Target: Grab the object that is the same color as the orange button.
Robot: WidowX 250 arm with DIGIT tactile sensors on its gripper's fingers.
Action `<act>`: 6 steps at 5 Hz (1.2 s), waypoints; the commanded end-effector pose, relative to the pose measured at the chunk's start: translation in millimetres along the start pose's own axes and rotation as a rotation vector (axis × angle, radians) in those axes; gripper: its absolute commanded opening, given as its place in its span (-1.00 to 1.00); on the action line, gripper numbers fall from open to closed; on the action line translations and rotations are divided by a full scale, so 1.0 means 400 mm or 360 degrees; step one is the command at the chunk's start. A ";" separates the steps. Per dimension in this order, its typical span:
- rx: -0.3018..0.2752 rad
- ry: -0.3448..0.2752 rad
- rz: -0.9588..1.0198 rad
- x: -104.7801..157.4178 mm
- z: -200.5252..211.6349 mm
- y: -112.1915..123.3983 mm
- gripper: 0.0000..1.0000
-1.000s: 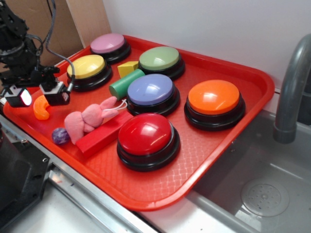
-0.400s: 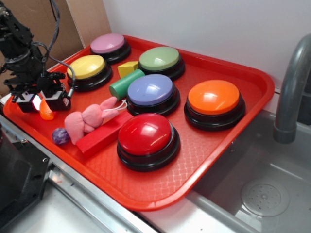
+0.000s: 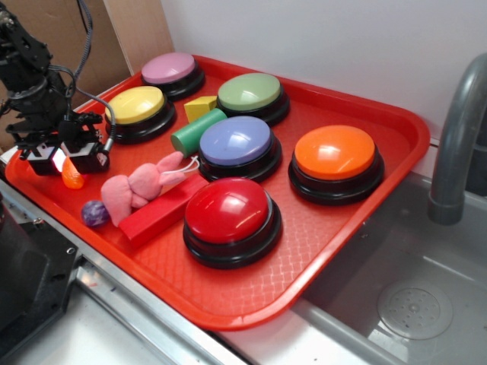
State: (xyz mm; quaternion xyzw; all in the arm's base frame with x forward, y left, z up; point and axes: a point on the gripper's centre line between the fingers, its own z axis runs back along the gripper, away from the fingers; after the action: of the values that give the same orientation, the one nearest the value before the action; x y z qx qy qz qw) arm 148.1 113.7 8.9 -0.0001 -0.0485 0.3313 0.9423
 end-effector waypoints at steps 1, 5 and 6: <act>0.0090 0.0042 -0.0026 0.009 0.028 0.002 -1.00; -0.0005 -0.0032 -0.0342 0.020 0.165 -0.113 -1.00; -0.0113 0.0044 -0.0574 0.005 0.216 -0.204 -1.00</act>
State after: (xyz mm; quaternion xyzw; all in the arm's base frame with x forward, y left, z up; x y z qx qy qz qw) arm 189.2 47.4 84.1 -0.0290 -0.0253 0.1646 0.9856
